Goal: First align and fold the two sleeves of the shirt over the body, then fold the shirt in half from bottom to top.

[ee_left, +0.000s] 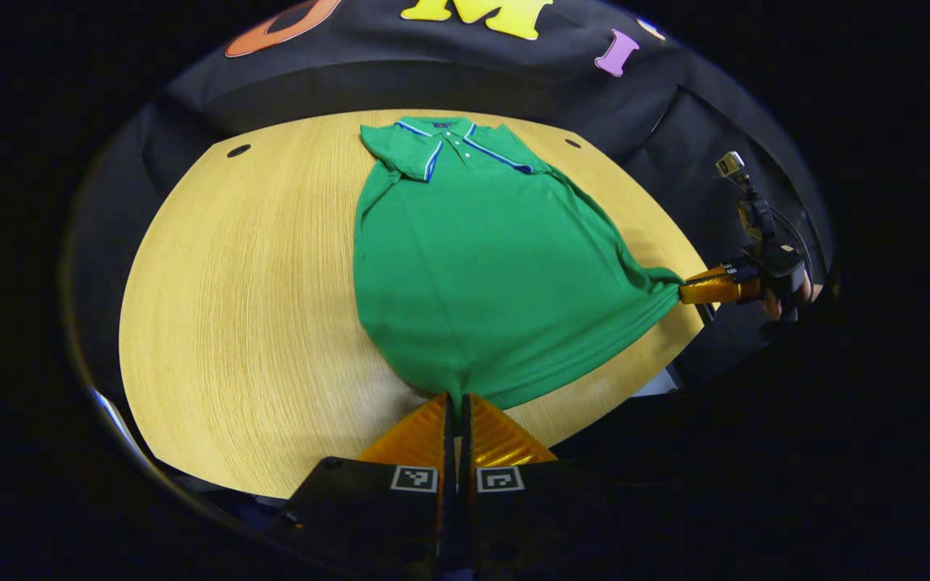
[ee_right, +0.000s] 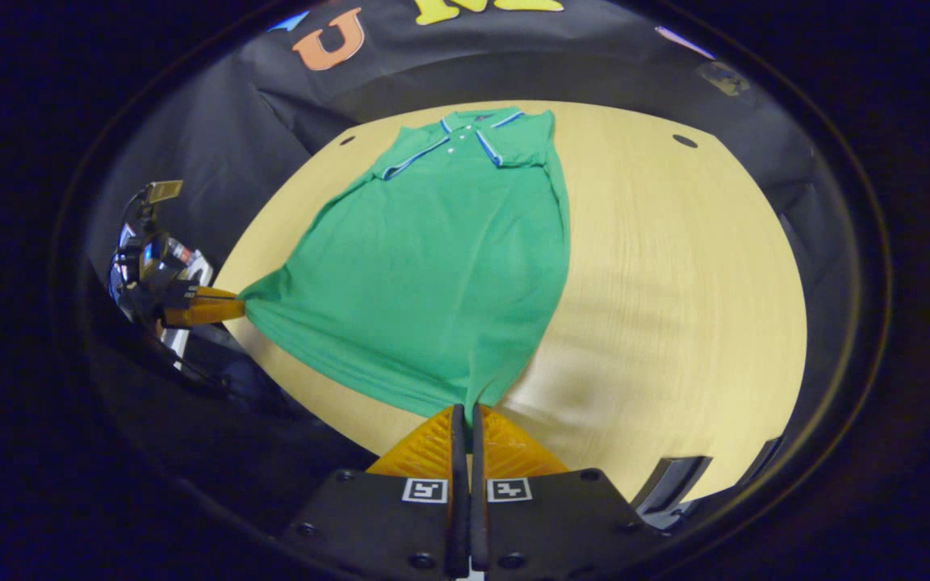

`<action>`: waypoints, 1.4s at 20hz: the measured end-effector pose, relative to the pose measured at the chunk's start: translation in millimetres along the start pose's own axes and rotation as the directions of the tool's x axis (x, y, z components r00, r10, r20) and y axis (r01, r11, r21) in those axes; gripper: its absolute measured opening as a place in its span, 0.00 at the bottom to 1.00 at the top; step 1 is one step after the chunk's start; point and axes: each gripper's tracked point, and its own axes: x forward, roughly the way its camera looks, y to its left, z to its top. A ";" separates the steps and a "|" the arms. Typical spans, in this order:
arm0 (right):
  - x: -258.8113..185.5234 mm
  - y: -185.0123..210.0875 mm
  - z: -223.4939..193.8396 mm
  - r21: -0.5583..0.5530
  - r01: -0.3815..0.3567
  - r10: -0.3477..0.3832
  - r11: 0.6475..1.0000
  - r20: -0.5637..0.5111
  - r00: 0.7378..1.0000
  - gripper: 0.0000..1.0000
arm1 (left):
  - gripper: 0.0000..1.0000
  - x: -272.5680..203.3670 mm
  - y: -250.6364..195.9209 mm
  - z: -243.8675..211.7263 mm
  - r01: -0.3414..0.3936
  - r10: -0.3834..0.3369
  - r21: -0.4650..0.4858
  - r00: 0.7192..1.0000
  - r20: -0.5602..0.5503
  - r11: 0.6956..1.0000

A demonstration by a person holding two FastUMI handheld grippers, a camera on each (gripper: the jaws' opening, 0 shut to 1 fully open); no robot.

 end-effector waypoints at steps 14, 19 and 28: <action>-17.2 -2.6 119.6 0.046 -0.094 0.085 0.994 0.165 0.983 0.05 | 0.04 -9.8 19.9 131.3 0.027 -0.031 0.037 0.992 0.125 0.999; -27.5 -15.1 186.0 0.069 -0.099 0.079 0.993 0.253 0.964 0.03 | 0.04 -12.4 38.7 198.9 0.006 -0.018 0.061 0.978 0.210 0.998; -30.9 -33.8 307.8 0.046 -0.058 0.037 0.997 0.368 0.929 0.03 | 0.04 0.1 70.8 311.6 -0.038 0.012 0.073 0.945 0.326 0.997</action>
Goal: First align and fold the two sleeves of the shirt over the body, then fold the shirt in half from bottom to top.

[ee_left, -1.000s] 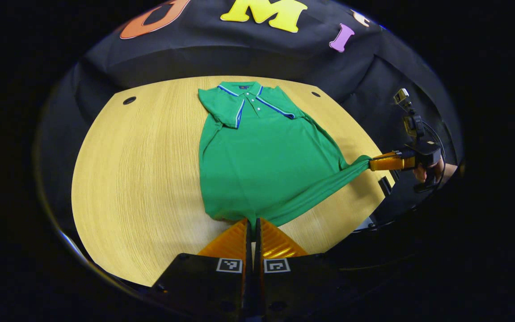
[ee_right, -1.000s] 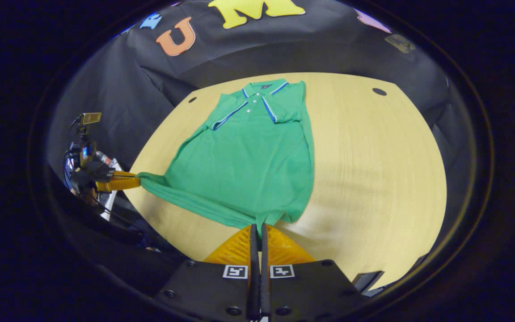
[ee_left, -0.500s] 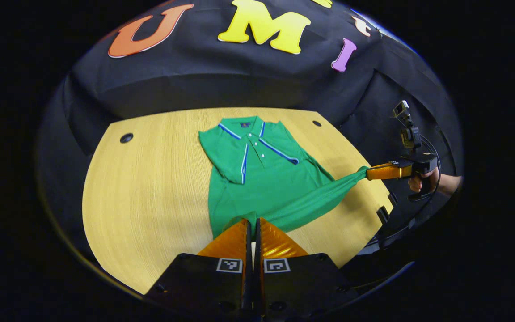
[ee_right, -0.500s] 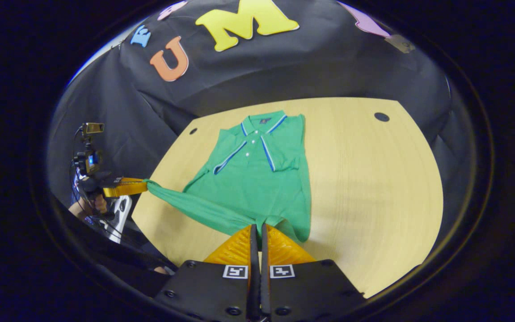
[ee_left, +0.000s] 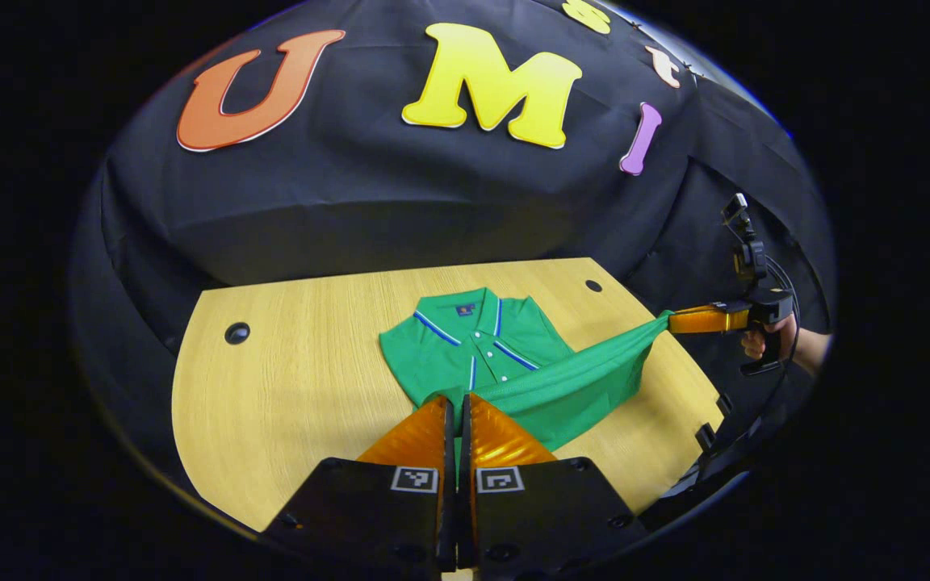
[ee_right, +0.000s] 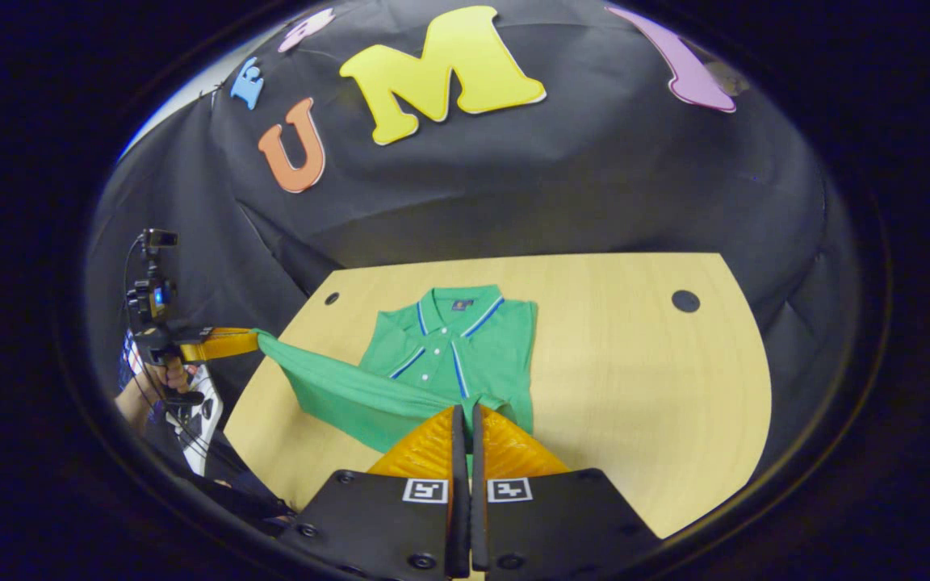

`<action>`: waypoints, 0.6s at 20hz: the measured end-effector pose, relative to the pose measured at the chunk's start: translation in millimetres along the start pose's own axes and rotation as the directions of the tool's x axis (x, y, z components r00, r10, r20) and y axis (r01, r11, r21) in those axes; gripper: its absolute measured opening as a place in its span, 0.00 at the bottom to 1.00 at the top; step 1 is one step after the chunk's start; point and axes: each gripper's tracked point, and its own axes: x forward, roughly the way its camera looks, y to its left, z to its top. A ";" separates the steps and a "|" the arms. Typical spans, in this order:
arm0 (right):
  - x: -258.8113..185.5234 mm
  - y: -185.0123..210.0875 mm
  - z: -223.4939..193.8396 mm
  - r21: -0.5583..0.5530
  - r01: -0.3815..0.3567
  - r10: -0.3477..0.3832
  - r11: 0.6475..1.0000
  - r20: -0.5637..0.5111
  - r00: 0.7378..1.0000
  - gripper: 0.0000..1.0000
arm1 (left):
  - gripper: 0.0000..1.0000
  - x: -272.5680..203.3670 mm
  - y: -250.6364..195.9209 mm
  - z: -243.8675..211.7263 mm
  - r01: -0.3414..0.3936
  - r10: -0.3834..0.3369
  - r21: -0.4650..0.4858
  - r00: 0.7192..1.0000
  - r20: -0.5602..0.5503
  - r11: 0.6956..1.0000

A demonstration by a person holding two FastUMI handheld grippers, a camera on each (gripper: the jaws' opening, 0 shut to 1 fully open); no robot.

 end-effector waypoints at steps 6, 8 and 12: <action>51.8 -21.3 56.9 -0.024 0.028 -0.027 0.999 0.046 0.999 0.03 | 0.03 52.0 33.1 37.7 -0.007 0.007 -0.028 1.000 0.010 1.000; 76.0 -29.5 59.5 -0.016 0.022 -0.022 1.000 0.041 0.999 0.03 | 0.04 77.7 44.4 43.2 -0.009 0.010 -0.063 1.000 0.014 0.998; 129.8 -52.4 72.4 -0.002 0.033 -0.033 0.999 0.059 0.998 0.03 | 0.03 131.2 67.5 34.1 -0.017 0.016 -0.091 1.000 -0.017 0.996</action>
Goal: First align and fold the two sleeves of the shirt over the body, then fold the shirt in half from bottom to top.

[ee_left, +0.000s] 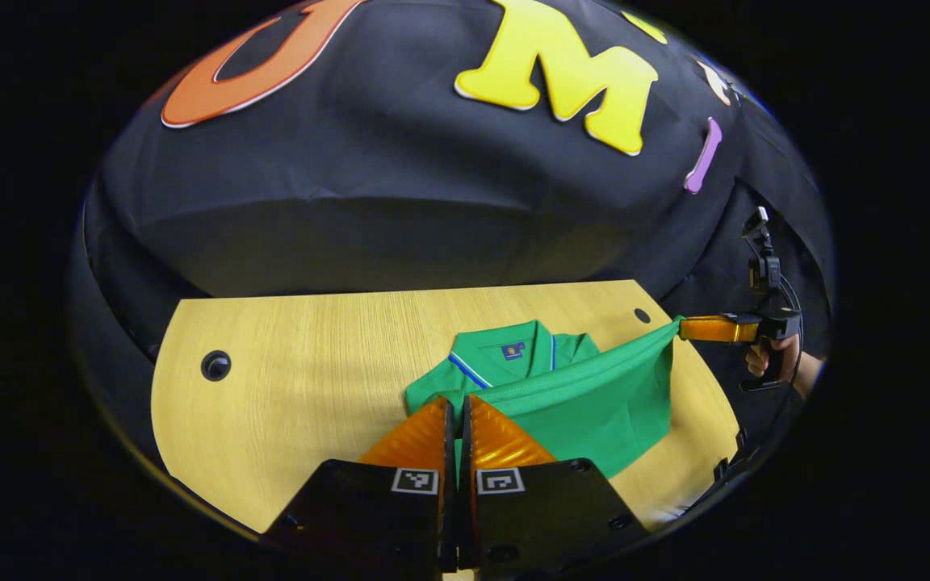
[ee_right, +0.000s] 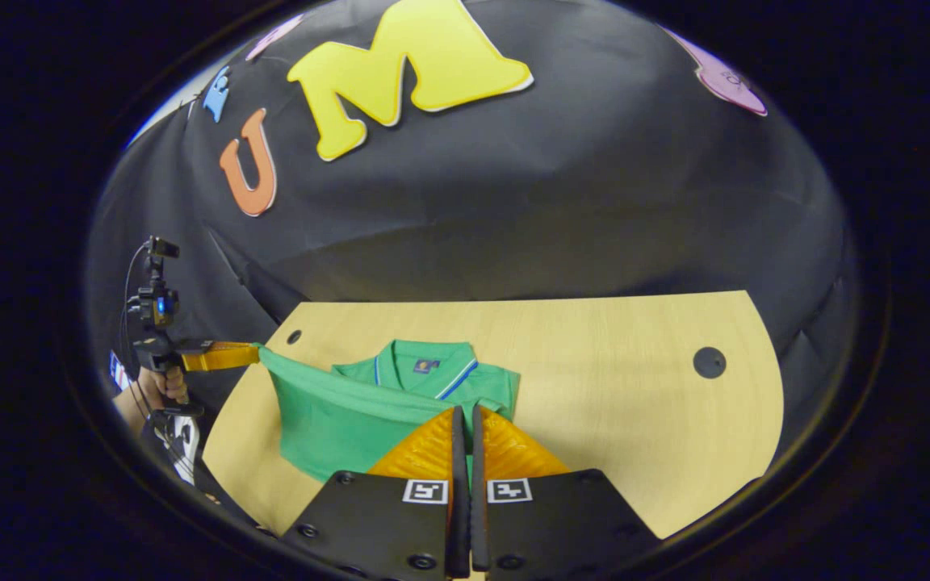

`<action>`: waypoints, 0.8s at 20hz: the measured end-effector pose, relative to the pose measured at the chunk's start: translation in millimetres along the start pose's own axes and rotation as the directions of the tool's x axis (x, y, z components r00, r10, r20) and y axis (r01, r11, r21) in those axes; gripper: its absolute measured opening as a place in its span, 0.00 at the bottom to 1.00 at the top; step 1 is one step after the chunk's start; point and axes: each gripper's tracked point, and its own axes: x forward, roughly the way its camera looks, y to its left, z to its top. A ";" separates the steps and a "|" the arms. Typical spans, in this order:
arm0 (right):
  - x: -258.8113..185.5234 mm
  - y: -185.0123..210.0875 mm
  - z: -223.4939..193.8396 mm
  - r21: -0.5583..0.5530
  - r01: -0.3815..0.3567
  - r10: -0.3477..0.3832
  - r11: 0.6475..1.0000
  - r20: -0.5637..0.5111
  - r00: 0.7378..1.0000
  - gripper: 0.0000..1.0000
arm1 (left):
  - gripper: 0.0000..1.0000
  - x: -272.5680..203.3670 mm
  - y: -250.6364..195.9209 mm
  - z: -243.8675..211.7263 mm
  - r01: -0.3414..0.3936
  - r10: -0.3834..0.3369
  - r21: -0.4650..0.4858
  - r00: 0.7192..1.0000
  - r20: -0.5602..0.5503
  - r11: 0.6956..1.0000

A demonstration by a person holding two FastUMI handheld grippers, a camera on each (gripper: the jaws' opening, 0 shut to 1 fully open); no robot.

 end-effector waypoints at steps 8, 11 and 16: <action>97.9 -29.5 -5.3 0.064 0.017 -0.016 0.998 -0.021 1.000 0.01 | 0.04 85.8 42.5 1.5 -0.029 0.031 -0.068 0.999 0.023 0.997; 115.5 -36.2 -4.3 0.037 0.038 -0.037 0.999 -0.012 0.999 0.01 | 0.04 107.1 49.1 -12.1 -0.041 0.041 -0.054 0.999 -0.011 0.998; 139.8 -45.9 -13.4 -0.010 0.085 -0.085 0.996 -0.024 0.996 0.03 | 0.04 127.1 59.9 -26.6 -0.088 0.086 -0.042 0.995 -0.045 0.995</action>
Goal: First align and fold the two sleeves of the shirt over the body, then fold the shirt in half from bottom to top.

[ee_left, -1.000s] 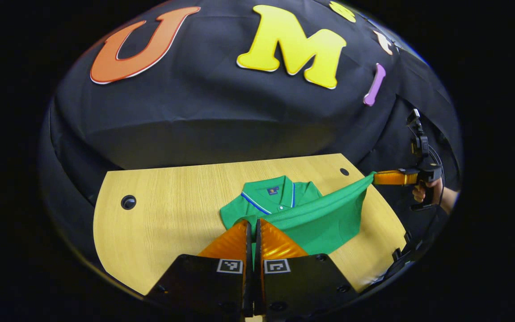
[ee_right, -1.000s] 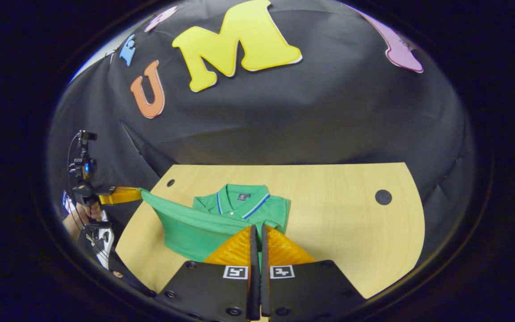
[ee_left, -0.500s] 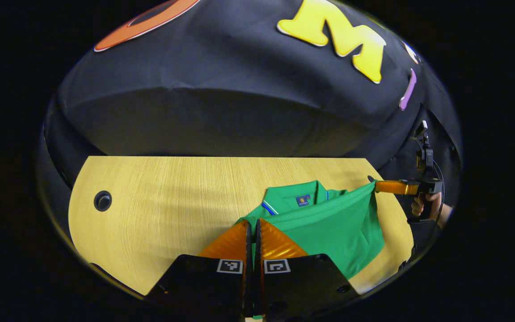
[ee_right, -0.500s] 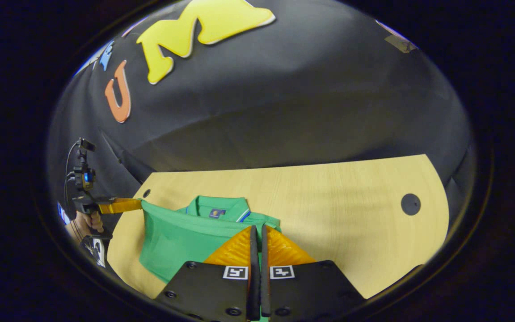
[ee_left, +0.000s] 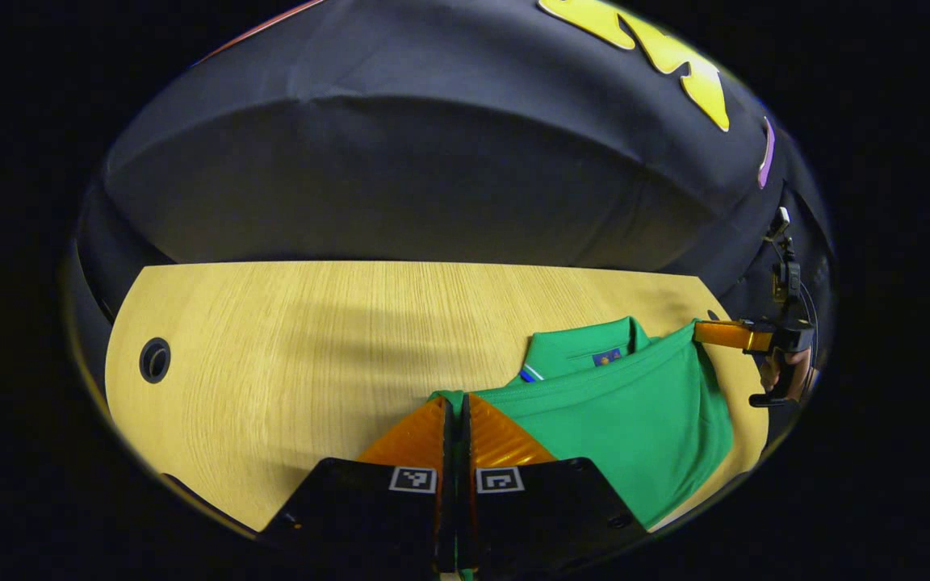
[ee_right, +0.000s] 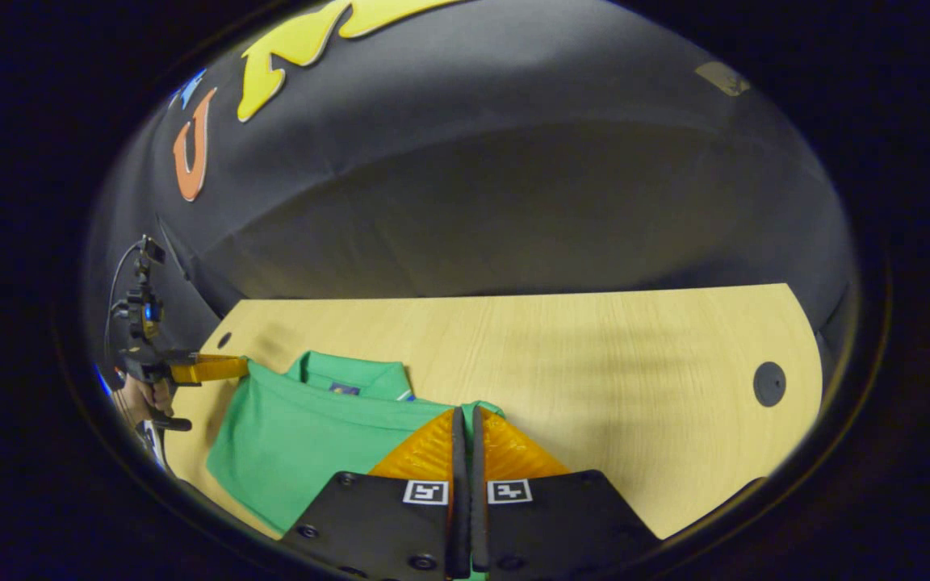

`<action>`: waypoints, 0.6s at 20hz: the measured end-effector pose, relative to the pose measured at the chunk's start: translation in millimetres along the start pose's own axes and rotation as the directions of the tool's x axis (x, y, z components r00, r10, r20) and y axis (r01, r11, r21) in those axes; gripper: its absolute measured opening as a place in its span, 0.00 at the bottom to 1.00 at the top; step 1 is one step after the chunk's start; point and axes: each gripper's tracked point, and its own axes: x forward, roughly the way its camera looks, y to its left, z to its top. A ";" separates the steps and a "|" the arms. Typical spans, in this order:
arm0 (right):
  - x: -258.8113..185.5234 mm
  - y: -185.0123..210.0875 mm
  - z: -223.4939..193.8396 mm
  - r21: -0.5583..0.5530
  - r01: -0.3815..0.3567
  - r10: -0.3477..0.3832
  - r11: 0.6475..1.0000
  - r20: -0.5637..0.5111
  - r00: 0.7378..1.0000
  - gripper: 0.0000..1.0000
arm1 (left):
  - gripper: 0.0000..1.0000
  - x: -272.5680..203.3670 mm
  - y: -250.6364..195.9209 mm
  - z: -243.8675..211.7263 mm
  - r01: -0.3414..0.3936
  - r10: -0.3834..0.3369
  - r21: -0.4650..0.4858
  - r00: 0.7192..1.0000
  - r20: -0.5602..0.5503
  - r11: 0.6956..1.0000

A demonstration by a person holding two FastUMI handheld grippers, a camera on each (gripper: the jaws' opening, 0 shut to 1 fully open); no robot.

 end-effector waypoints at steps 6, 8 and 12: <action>-3.6 -11.0 -3.7 -0.022 0.060 -0.061 0.998 -0.013 0.998 0.10 | 0.20 -6.8 16.7 4.1 -0.111 0.111 0.017 0.994 0.020 0.994; -8.1 -13.8 1.4 -0.032 0.086 -0.086 0.996 0.000 0.996 0.10 | 0.44 -13.1 19.5 10.2 -0.140 0.140 -0.001 0.989 0.043 0.990; -37.1 -19.1 13.3 -0.020 0.135 -0.134 0.991 0.046 0.990 0.67 | 0.85 -44.7 19.8 19.5 -0.176 0.180 -0.054 0.980 0.083 0.983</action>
